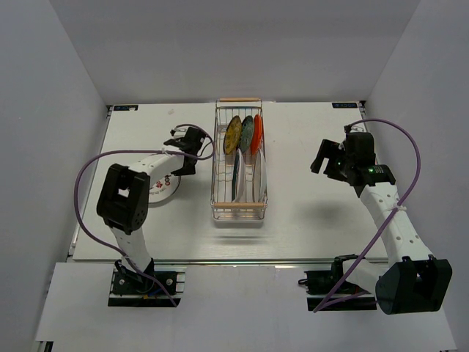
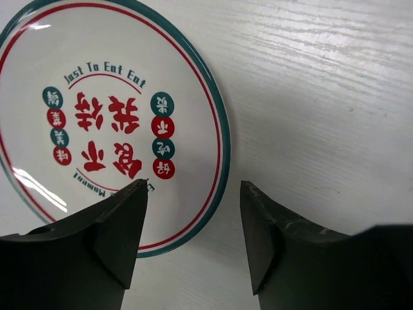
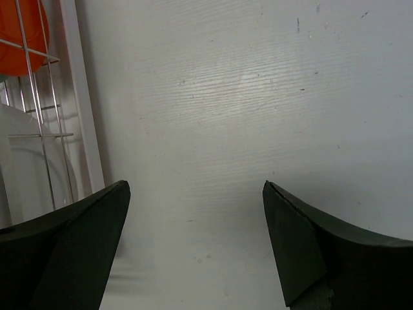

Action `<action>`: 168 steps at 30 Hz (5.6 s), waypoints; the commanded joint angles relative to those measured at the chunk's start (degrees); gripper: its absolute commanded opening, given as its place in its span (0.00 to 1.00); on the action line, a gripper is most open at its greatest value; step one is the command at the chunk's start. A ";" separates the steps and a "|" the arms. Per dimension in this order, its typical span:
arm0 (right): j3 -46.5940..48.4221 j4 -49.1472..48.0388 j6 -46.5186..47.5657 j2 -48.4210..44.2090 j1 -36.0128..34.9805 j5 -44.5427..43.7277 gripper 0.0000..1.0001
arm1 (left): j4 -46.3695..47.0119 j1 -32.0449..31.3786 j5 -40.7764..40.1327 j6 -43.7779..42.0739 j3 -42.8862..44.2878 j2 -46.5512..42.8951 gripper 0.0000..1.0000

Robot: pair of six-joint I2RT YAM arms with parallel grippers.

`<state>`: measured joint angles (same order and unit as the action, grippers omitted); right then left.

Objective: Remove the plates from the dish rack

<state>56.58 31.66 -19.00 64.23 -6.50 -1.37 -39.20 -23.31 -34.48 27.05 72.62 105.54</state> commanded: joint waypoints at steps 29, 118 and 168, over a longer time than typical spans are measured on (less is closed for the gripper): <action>2.22 -0.28 -0.68 -0.42 -0.09 -1.36 0.89 | 13.09 -7.44 61.91 1.69 6.31 -22.13 0.98; 2.40 0.86 -0.60 1.78 0.08 -1.71 0.89 | -14.94 -1.83 -6.92 6.18 14.49 -8.95 0.00; 2.84 2.00 -0.24 0.90 -0.09 -2.68 0.89 | 6.22 -2.27 53.44 -5.60 13.00 -23.44 0.98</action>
<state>56.90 33.65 -19.49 66.57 -6.50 -4.32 -43.00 -25.17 -7.77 24.77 87.29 86.21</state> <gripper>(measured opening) 0.889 0.982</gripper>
